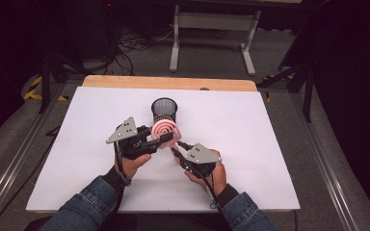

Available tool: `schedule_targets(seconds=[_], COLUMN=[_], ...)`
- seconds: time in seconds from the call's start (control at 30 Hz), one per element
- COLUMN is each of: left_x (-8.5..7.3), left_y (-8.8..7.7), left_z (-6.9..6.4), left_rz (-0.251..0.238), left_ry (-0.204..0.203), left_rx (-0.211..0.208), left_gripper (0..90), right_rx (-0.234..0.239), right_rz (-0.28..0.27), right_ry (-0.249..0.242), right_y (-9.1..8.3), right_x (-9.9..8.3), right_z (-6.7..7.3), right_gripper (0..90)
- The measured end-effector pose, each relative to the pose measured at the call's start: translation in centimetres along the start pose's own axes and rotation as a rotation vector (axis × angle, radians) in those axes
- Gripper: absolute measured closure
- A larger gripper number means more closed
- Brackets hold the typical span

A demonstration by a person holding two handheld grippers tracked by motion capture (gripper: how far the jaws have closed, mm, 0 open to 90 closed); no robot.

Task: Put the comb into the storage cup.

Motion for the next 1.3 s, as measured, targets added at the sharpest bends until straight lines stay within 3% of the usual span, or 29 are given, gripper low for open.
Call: schedule_targets(seconds=[0.2,0.53,0.7,1.0,1.3], left_x=[0.3,0.3,0.5,0.6,0.8], left_y=[-0.4,-1.2,-1.8,-2.9,-3.7], left_z=[0.1,0.8,1.3,1.8,2.2], left_rz=[0.001,0.006,0.004,0.008,0.013], left_ry=[0.021,0.028,0.029,0.041,0.052], left_rx=[0.017,0.054,0.071,0.097,0.111], left_gripper=[62.8,62.8,62.9,62.9,62.9], right_rx=[0.006,-0.026,-0.066,-0.116,-0.159], right_rz=[-0.014,-0.029,-0.014,-0.046,-0.071], right_ry=[-0.002,-0.004,-0.008,0.014,0.013], right_y=[-0.3,-0.7,-1.0,-2.0,-3.1], right_x=[0.1,0.1,-0.1,-0.3,-1.0], right_z=[-0.1,-0.7,-1.5,-2.9,-4.1], right_gripper=[64.9,55.5,43.8,28.5,23.0])
Point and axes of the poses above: each handheld gripper's, and its own axes: y roughly forward along the jaws, x roughly out of its top, z roughly to its left, the point moved 2 cm from there along y, roughly forward along the jaws, and after that the axes turned 5 degrees about z, right-handed, at the moved point
